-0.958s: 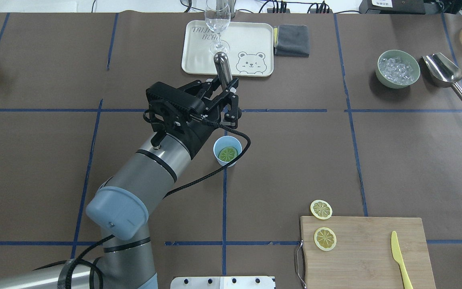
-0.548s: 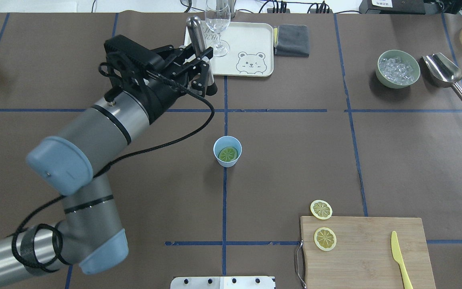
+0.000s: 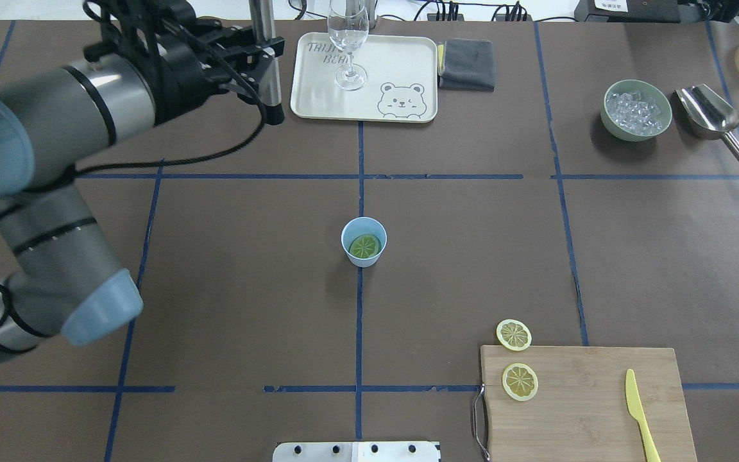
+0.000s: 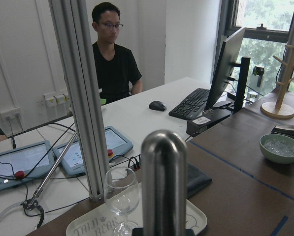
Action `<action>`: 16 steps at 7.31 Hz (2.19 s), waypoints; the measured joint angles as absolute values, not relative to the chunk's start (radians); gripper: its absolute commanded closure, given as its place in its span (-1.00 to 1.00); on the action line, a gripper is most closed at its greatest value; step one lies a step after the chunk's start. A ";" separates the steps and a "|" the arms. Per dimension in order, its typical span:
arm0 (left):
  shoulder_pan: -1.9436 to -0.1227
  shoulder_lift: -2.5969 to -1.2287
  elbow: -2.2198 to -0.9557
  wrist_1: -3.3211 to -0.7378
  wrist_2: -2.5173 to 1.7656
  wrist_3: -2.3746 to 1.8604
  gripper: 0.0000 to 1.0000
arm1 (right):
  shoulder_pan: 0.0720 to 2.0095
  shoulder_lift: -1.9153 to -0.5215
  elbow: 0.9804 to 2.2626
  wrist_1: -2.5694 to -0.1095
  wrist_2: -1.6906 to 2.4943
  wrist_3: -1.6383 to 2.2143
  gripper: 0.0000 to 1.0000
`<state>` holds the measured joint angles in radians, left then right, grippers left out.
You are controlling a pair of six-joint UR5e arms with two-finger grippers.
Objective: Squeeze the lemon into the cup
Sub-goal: 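Lift the muddler out of the cup and move it back with the left gripper, then lower the muddler onto the table with the left gripper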
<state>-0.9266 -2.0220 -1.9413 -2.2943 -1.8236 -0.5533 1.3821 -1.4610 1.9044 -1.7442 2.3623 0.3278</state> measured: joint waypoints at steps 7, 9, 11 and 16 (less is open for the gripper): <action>-1.085 -1.544 -2.010 -2.108 -2.139 -0.574 1.00 | 1.382 -1.470 1.901 -1.736 2.364 0.318 -1.00; -1.076 -1.542 -2.015 -1.847 -2.184 -0.577 1.00 | 1.381 -1.484 1.899 -1.731 2.366 0.317 -1.00; -1.069 -1.572 -2.014 -1.624 -2.193 -0.580 1.00 | 1.384 -1.514 1.897 -1.730 2.370 0.287 -1.00; -0.997 -1.710 -1.844 -1.470 -2.280 -0.584 1.00 | 1.476 -1.594 1.853 -1.730 2.371 0.029 -1.00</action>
